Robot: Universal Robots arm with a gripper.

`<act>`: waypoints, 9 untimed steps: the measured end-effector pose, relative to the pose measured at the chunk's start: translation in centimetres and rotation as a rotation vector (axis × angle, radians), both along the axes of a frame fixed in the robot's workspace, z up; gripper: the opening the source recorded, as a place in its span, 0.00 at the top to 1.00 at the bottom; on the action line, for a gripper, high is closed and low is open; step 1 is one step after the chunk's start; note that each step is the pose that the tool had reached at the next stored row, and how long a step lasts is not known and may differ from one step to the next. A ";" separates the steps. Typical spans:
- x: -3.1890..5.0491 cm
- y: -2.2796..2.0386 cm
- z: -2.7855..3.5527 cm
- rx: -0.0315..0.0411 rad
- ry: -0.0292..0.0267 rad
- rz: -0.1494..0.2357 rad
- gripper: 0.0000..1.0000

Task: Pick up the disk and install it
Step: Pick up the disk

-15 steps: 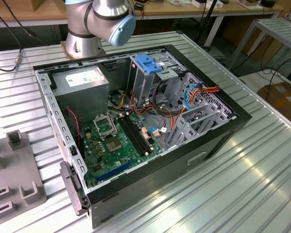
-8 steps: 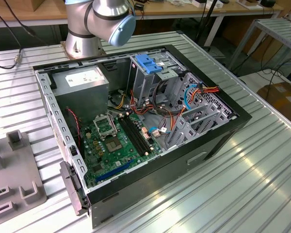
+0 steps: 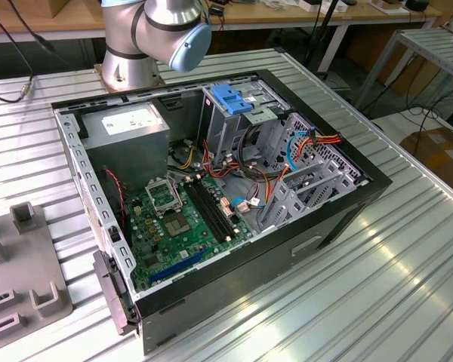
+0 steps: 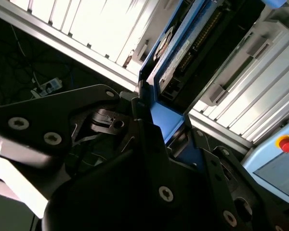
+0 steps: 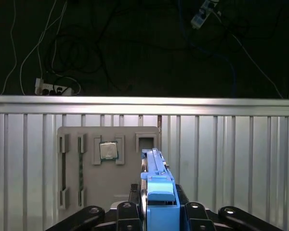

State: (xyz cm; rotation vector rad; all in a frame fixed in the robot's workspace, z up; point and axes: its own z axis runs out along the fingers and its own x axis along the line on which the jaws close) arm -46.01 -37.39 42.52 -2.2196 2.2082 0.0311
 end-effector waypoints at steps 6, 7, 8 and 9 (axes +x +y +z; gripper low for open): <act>0.11 0.00 1.21 0.0000 0.0002 0.000 0.63; 0.13 0.00 1.39 0.0000 0.0003 0.000 0.63; 0.16 0.00 1.63 0.0000 0.0003 0.000 0.63; 0.18 0.00 1.77 0.0000 0.0004 0.000 0.63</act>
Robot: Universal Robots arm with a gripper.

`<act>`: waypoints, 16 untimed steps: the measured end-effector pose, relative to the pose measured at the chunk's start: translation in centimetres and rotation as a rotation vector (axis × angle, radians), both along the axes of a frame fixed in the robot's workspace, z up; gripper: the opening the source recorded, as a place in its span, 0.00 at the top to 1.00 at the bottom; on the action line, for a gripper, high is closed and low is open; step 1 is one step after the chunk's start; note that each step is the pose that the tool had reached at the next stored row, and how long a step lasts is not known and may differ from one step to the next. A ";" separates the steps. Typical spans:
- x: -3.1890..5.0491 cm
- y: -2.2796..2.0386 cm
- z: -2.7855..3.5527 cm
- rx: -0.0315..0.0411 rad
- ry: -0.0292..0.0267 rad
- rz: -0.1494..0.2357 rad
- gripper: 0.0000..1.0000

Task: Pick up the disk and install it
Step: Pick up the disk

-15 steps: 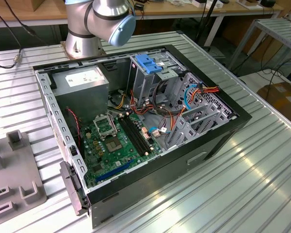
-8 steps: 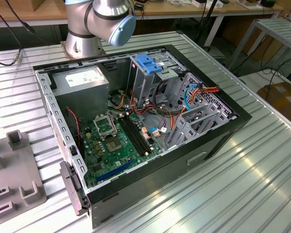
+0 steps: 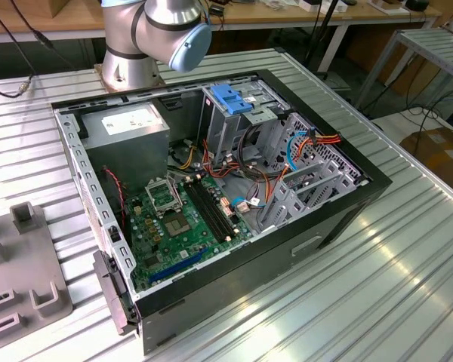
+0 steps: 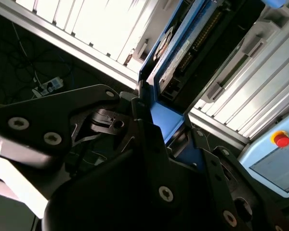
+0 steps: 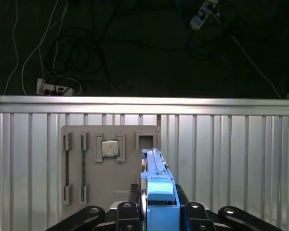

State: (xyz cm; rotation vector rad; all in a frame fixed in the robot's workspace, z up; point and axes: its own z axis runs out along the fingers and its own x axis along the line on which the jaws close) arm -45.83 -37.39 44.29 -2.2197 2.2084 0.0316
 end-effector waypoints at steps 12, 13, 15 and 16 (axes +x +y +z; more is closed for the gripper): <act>0.28 0.00 2.26 -0.0001 0.0011 0.000 0.63; 0.30 0.00 2.43 0.0000 0.0010 0.000 0.63; 0.31 0.00 2.73 0.0001 0.0012 0.000 0.63; 0.33 0.00 3.05 0.0001 0.0013 0.000 0.63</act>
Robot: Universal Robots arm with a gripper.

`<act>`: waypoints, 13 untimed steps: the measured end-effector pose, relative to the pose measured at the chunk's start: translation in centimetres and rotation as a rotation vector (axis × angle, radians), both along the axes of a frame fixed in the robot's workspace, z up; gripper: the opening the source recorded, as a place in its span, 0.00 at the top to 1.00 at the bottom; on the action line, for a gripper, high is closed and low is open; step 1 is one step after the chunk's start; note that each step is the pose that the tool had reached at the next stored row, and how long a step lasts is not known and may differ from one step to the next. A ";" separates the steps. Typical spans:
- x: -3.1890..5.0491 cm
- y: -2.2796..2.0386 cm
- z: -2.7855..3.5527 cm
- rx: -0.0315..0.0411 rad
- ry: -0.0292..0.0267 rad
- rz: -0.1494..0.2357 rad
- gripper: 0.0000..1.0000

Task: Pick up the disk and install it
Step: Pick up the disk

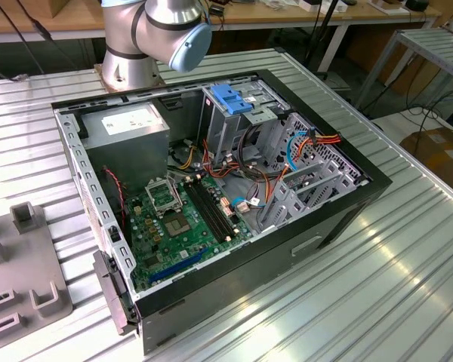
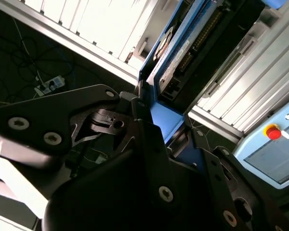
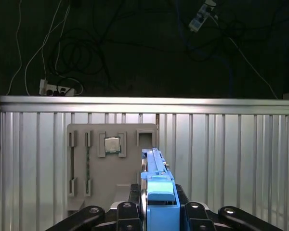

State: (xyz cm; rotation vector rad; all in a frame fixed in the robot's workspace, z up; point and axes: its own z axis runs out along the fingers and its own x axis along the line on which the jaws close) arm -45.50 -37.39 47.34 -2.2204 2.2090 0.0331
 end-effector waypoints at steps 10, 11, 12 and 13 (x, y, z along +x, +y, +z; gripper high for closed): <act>0.15 0.00 1.73 0.0000 0.0015 0.000 0.63; 0.19 0.00 2.08 -0.0001 0.0020 0.000 0.63; 0.21 0.00 2.30 0.0000 0.0023 0.000 0.63; 0.22 0.00 2.47 -0.0001 0.0025 0.000 0.63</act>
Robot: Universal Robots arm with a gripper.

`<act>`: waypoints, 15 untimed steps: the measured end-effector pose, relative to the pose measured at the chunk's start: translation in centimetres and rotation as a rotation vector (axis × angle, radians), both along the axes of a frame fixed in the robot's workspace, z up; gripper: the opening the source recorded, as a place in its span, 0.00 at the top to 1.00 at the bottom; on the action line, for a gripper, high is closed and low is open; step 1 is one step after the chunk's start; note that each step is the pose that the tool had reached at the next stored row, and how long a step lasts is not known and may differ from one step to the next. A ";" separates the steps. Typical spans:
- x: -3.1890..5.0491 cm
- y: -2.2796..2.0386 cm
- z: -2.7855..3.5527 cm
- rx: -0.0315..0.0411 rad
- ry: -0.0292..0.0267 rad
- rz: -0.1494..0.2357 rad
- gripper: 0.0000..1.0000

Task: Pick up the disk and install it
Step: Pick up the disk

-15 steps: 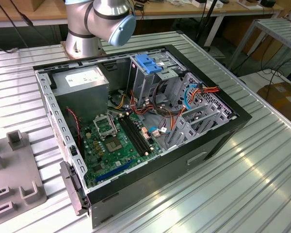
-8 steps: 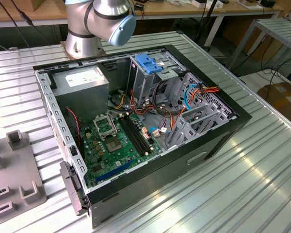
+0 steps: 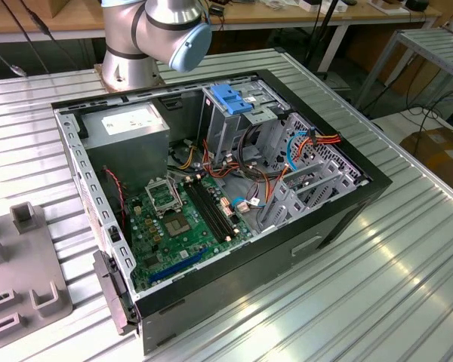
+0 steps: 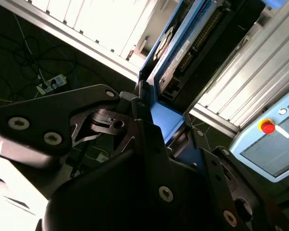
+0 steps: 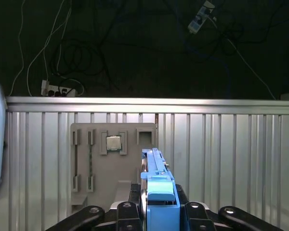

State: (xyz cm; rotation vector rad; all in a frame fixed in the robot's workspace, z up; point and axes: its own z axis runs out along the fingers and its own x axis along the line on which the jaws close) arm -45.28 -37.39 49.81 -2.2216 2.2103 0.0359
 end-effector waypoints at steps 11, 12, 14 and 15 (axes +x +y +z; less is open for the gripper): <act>0.16 0.00 1.81 0.0001 0.0013 0.000 0.63; 0.16 0.00 1.82 0.0000 0.0014 0.000 0.63; 0.19 0.00 1.82 -0.0006 0.0016 0.000 0.63; 0.21 0.00 1.65 -0.0011 0.0015 0.000 0.63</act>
